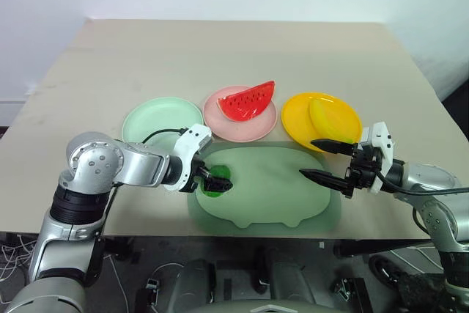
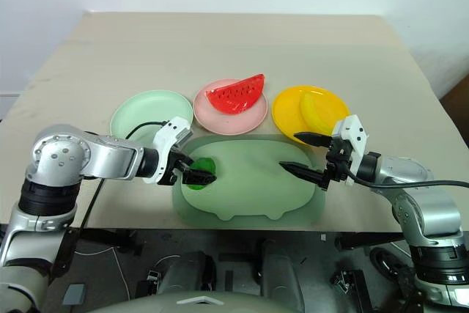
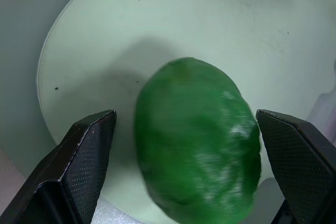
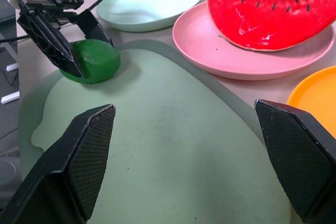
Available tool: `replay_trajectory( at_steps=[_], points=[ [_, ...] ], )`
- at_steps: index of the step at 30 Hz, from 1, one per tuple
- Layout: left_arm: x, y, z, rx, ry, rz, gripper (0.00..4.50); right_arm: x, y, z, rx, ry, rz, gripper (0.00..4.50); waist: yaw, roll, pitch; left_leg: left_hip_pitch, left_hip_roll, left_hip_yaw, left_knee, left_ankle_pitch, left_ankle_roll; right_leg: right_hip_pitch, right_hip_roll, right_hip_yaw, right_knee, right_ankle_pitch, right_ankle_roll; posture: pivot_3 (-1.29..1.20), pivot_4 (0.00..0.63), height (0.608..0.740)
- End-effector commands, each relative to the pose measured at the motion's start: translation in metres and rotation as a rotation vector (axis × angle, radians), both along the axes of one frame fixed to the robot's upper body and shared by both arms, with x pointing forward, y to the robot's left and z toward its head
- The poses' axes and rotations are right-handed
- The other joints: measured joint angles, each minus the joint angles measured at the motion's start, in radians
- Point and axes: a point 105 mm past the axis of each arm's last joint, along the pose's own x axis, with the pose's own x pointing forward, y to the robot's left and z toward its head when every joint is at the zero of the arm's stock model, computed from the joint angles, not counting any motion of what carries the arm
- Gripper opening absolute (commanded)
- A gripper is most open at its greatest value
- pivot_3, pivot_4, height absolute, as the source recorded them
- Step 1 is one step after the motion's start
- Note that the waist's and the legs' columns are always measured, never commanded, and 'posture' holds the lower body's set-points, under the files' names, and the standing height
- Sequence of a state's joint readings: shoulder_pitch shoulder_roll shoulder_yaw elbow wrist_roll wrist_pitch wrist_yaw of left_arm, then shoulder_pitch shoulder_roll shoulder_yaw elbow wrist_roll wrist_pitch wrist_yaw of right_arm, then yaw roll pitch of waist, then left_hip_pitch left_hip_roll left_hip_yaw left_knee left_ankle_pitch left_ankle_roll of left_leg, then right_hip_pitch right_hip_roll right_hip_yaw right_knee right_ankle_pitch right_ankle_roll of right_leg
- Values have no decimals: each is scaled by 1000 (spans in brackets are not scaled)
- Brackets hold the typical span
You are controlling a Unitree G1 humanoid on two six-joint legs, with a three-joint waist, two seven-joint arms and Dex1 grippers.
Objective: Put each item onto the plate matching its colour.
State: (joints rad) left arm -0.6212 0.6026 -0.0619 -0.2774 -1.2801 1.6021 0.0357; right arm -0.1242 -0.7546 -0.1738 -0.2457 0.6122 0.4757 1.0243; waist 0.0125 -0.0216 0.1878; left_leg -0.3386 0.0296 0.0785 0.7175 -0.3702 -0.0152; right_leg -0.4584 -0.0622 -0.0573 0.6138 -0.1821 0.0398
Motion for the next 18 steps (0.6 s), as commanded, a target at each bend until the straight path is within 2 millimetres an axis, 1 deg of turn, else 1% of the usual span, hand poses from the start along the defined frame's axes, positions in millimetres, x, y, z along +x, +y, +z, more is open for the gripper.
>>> replay_trajectory(
  at_steps=[1, 2, 4, 8, 9, 12, 14, 15, 18],
  points=[
    [-3, 2, -9, 42, 11, -2, 3508, -2, 2, 14, 12, -54, 3, 4500, 0, 0, 0, 0, 0, 0, 0, 0, 0, 0, 0, 0, 0, 0, 0, 0, 150, 736],
    [-2, 2, -10, 43, 10, 1, 3139, -2, 2, 14, 13, -55, 1, 4500, 0, 0, 0, 0, 0, 0, 0, 0, 0, 0, 0, 0, 0, 0, 0, 0, 150, 736],
    [1, 1, -11, 45, 3, 6, 2712, -1, 1, 14, 13, -56, -3, 4500, 1, 0, 0, 0, 0, 0, 0, 0, 0, 0, 0, 0, 0, 0, 0, 0, 150, 736],
    [4, -5, -7, 21, -40, -21, 2703, -1, 1, 14, 14, -58, -7, 4500, 3, 0, 0, 0, -1, 0, 0, 0, 1, 4, 0, 0, -1, 0, 0, 0, 150, 736],
    [4, -6, -5, 16, -53, -30, 2703, -1, 1, 14, 14, -58, -7, 4500, 3, 0, 0, 0, -1, 0, 0, -2, 4, 4, 0, 0, -1, 0, 0, 0, 150, 736],
    [5, -20, 22, -140, -116, -123, 2703, -1, 0, 16, 10, -60, 3, 4500, 1, 0, 0, 0, -1, -1, 0, -2, 4, 5, 0, 0, -2, -2, -2, 0, 150, 736],
    [10, -23, 49, -246, -187, -181, 2703, 0, -1, 17, 3, -62, 11, 4500, 0, 0, 0, 0, -1, -1, 0, -2, 4, 4, 0, 0, -2, -2, -2, 0, 150, 736],
    [13, -23, 64, -326, -212, -200, 2703, 1, -2, 18, 1, -63, 13, 4500, 1, 0, 0, 0, -1, 0, 0, -2, 4, 2, 0, 0, -1, -2, -2, 0, 150, 736],
    [19, -10, 97, -426, -270, -247, 2703, 5, -4, 19, -6, -65, 15, 4500, -2, 0, 0, -1, -1, 1, 0, -2, 4, 0, 1, -1, -1, -1, -2, 0, 150, 736]
  ],
)
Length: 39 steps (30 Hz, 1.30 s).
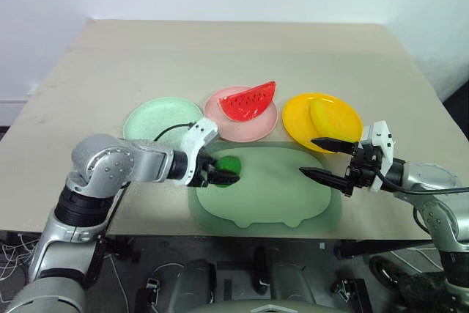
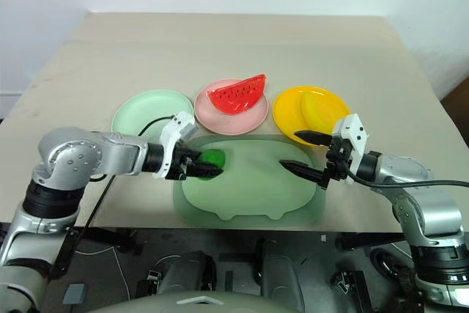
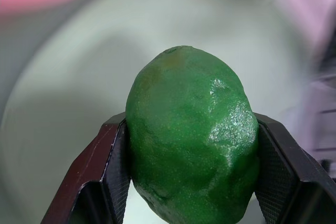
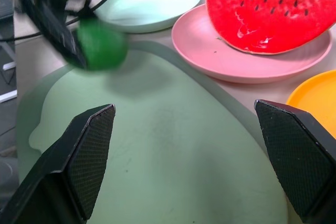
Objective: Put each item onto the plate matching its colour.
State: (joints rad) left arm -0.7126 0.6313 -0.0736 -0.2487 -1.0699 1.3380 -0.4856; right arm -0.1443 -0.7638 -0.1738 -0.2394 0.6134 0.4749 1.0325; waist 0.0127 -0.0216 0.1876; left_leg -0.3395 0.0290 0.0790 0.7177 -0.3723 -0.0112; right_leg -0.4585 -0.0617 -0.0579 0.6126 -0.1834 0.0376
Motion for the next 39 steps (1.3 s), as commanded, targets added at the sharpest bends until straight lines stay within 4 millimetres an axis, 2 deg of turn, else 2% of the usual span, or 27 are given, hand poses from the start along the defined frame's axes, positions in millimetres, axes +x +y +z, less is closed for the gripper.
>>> replay_trajectory(
  at_steps=[1, 4, 7, 8, 10, 12, 14, 21, 25, 28, 32, 33, 36, 37, 39],
  points=[
    [14, 20, 49, -146, -123, -10, 2703, 4, -4, 14, -1, -51, 7, 4500, -4, 0, 0, 0, 0, 0, 0, 0, 0, 0, 0, 0, 0, 0, 0, 0, 150, 736],
    [47, 48, 74, -249, -265, 157, 2703, 8, -4, 16, 0, -55, 12, 4500, -4, 0, 0, 1, 0, 0, -2, 0, 1, 0, 1, 0, 0, 0, 0, 0, 150, 736],
    [75, 76, 80, -252, -329, 350, 2703, 11, -4, 17, 2, -57, 16, 4500, -1, 0, 0, 0, 0, 0, -1, 0, 1, 0, 0, 0, 0, 1, 2, 0, 150, 736],
    [90, 101, 77, -204, -405, 480, 2703, 12, -3, 18, 3, -59, 18, 4500, -1, 0, 0, 0, 0, 0, -1, 0, 1, 0, 0, 0, 0, 1, 2, 0, 150, 736],
    [102, 131, 67, -148, -478, 587, 2703, 13, -2, 18, 6, -60, 21, 4500, 0, 0, 0, 0, 0, 0, -1, 0, 1, 0, 0, 0, -1, 1, 2, 0, 150, 736],
    [103, 145, 53, -123, -522, 587, 2703, 14, -1, 17, 8, -57, 27, 4500, -4, 0, 0, 0, 1, 1, -2, 0, 1, -2, 0, 0, -1, 1, 2, 0, 150, 736],
    [104, 152, 39, -128, -467, 620, 2703, 14, 0, 17, 9, -54, 32, 4500, -2, 0, 0, 0, 1, 3, -2, 0, 1, -2, 0, -1, 0, 1, 2, 0, 150, 736],
    [88, 152, -11, -10, -357, 588, 2703, 14, -1, 19, 3, -55, 37, 4500, 0, -1, 1, -2, 1, 3, -1, -1, 1, -2, -1, -2, -1, 2, 3, 0, 150, 736],
    [85, 147, -22, 54, -430, 572, 2703, 15, 0, 20, 0, -58, 42, 4500, 0, -1, 1, -1, 2, 2, -1, -1, 1, -2, -1, -2, 0, 2, 3, 0, 150, 736],
    [80, 141, -30, 86, -447, 531, 2703, 15, 2, 20, 4, -61, 46, 4500, 0, -1, 1, -1, 2, 2, -1, -1, 1, -2, -1, -2, 0, 2, 3, 0, 150, 736],
    [78, 142, -36, 101, -438, 546, 2703, 15, 6, 20, 17, -67, 47, 4500, 0, -1, 1, -1, 2, 2, -1, -1, 2, -2, -1, -2, 0, 2, 3, 0, 150, 736],
    [78, 141, -37, 112, -446, 542, 3415, 15, 6, 20, 21, -68, 47, 4500, 0, -1, 1, -1, 2, 1, -1, -1, 2, -2, -1, -2, 0, 2, 3, 0, 150, 736],
    [73, 135, -32, 104, -452, 508, 4287, 14, 8, 22, 31, -73, 46, 4500, 0, -1, 1, -1, 2, 1, -1, -1, 2, -2, -1, -2, 0, 2, 3, 0, 150, 736],
    [72, 134, -27, 101, -466, 494, 4471, 14, 7, 23, 33, -76, 46, 4500, 1, -1, 1, -1, 2, 1, -1, -1, 2, -2, -1, -2, 0, 2, 3, 0, 150, 736],
    [70, 134, -19, 102, -489, 481, 4471, 14, 7, 24, 35, -79, 45, 4500, 0, -1, 1, -1, 2, 1, -1, -1, 2, -2, -1, -2, 0, 2, 3, 0, 150, 736]
  ],
)
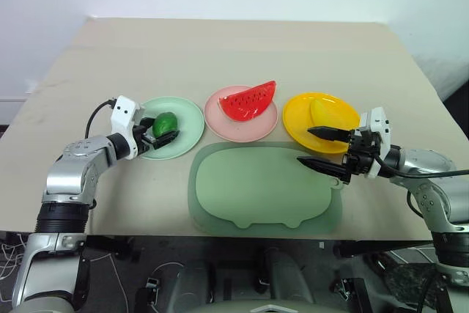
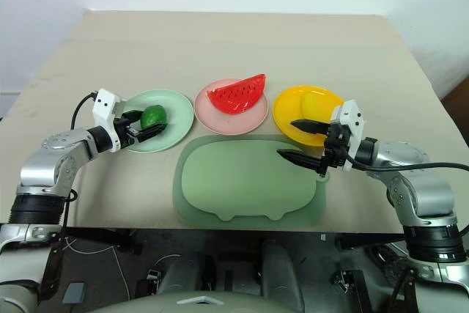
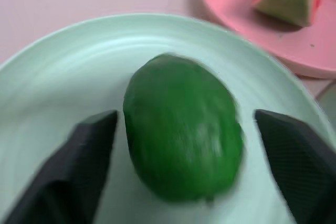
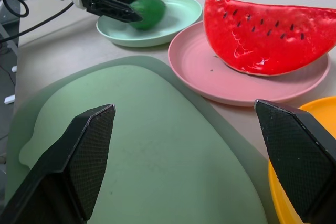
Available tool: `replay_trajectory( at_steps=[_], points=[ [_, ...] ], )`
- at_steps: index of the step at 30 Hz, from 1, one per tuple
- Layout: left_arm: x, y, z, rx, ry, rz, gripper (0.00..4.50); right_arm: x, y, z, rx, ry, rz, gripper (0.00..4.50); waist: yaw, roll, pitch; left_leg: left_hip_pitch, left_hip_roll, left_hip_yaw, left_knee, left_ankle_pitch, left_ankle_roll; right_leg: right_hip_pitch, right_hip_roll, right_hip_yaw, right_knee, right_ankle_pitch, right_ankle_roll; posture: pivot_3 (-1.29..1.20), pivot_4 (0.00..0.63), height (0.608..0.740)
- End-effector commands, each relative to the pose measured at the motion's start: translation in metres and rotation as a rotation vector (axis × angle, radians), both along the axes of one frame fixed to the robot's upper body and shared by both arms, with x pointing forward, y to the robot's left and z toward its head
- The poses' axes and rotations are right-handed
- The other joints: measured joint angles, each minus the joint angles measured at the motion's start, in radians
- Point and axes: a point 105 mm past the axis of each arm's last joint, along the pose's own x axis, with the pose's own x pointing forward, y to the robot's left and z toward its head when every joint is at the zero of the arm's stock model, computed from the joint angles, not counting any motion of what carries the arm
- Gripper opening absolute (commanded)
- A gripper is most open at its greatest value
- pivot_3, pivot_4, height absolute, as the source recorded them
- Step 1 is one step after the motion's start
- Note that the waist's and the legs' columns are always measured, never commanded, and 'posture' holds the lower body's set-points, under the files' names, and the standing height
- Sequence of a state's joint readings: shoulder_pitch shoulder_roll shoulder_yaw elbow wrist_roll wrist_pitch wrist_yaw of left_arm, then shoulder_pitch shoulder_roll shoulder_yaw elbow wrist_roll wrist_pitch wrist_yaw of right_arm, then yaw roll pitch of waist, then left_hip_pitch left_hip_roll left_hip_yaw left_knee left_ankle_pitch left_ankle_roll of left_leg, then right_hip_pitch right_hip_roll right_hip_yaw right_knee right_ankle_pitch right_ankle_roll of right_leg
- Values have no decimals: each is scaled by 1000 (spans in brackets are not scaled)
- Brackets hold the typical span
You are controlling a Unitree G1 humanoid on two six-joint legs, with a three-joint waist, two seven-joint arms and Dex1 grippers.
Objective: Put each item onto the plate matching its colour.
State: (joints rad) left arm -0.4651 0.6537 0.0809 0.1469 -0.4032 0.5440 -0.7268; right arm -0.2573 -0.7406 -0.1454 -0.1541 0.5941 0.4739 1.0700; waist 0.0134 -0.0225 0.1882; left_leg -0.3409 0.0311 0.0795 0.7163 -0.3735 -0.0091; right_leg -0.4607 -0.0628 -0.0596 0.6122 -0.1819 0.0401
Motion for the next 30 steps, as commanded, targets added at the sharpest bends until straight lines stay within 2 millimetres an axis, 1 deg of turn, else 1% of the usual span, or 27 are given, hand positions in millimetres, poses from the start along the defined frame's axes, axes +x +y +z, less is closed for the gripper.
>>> replay_trajectory(
  at_steps=[1, 2, 5, 7, 9, 11, 12, 14, 15, 17, 19, 20, 21, 24, 26, 29, 30],
  points=[
    [-3, 0, 30, 26, -93, -31, 4471, -2, 2, 15, 15, -58, 13, 4500, -1, 0, 0, 0, 0, 0, 0, 0, 0, 0, 0, 0, 0, 0, 0, 0, 150, 736],
    [-6, -1, 41, 29, -127, -54, 4471, -2, 1, 16, 16, -60, 12, 4500, -1, 0, 0, 0, 0, 0, 0, 0, 0, 0, 0, 0, 0, 0, 0, 0, 150, 736],
    [-12, 3, 63, 51, -190, -87, 4471, -3, 0, 16, 16, -63, 11, 4500, -2, 0, 0, 0, 0, 0, 0, 0, 0, 0, 1, 0, 0, 0, 0, 0, 150, 736],
    [-19, 20, 79, 134, -225, -62, 4471, -5, -5, 16, 13, -70, 2, 4500, -3, 0, 0, 0, 0, 0, 0, 0, 0, -1, 1, 0, 0, 0, 0, 0, 150, 736],
    [-31, 32, 97, 128, -261, -85, 4471, -4, -12, 17, 10, -78, -22, 4500, -5, 0, 0, 0, 1, 0, -1, 0, 0, -1, 1, 0, 0, 0, 0, 0, 150, 736],
    [-41, 42, 106, 95, -277, -103, 4471, -4, -14, 17, 8, -87, -36, 4500, -5, 0, 0, 0, 1, 0, -1, 0, 0, -2, 1, 0, 0, 0, 0, 0, 150, 736],
    [-46, 50, 110, 101, -307, -88, 4471, -3, -18, 17, -1, -92, -47, 4500, -4, 1, 0, 0, 1, 1, -1, 0, 0, -1, 1, 0, 0, 0, 0, 0, 150, 736],
    [-57, 70, 111, 85, -321, -61, 4471, -1, -25, 17, -19, -105, -68, 4500, -4, 1, 1, 1, 1, 1, -1, 0, 0, -1, 0, 0, 0, 0, 0, 0, 150, 736],
    [-62, 80, 112, 49, -347, -35, 4471, 1, -30, 18, -24, -114, -82, 4500, -3, 1, 1, 1, 1, 1, -1, 0, 0, -1, 0, 0, 0, 0, 0, 0, 150, 736],
    [-69, 101, 109, 0, -387, 37, 4471, 4, -37, 20, -31, -133, -109, 4500, -3, 1, 1, 1, 1, 1, -1, 0, 0, -1, 1, 0, 0, 0, 0, 0, 150, 736],
    [-81, 121, 96, -18, -410, 92, 4471, 7, -47, 21, -42, -148, -145, 4500, -3, 1, 1, 0, 1, 1, -1, 0, 0, -1, 1, 0, 0, 0, 0, 0, 150, 736],
    [-87, 126, 89, -22, -403, 95, 4471, 8, -50, 21, -48, -153, -157, 4500, -4, 1, 1, 1, 1, 1, -1, 0, 1, -1, 0, 0, 0, 0, 0, 0, 150, 736],
    [-92, 130, 84, -23, -398, 93, 4471, 8, -51, 21, -51, -156, -162, 4500, -3, 1, 1, 1, 1, 2, -2, -1, 1, -2, 0, 0, 0, 0, 0, 0, 150, 736],
    [-106, 134, 57, -52, -367, 92, 4471, 11, -63, 21, -55, -165, -209, 4500, -1, 1, 1, 1, 1, 4, -1, -1, 1, -1, 0, 0, -1, 0, -1, 0, 150, 736],
    [-115, 137, 38, -70, -353, 130, 4471, 11, -70, 19, -62, -171, -240, 4500, 0, 1, 1, 0, 1, 4, -1, -1, 1, -1, -1, 0, -1, -2, -3, 0, 150, 736],
    [-120, 142, 13, -114, -320, 179, 4471, 9, -73, 16, -53, -168, -267, 4500, 0, 0, 1, 0, 1, 4, -1, -1, 1, -1, -1, 0, -1, -2, -3, 0, 150, 736],
    [-121, 140, 7, -114, -311, 172, 4471, 7, -73, 13, -53, -162, -267, 4500, 0, 0, 1, 0, 1, 4, -1, -1, 1, -1, 0, 0, -1, -2, -3, 0, 150, 736]
  ],
)
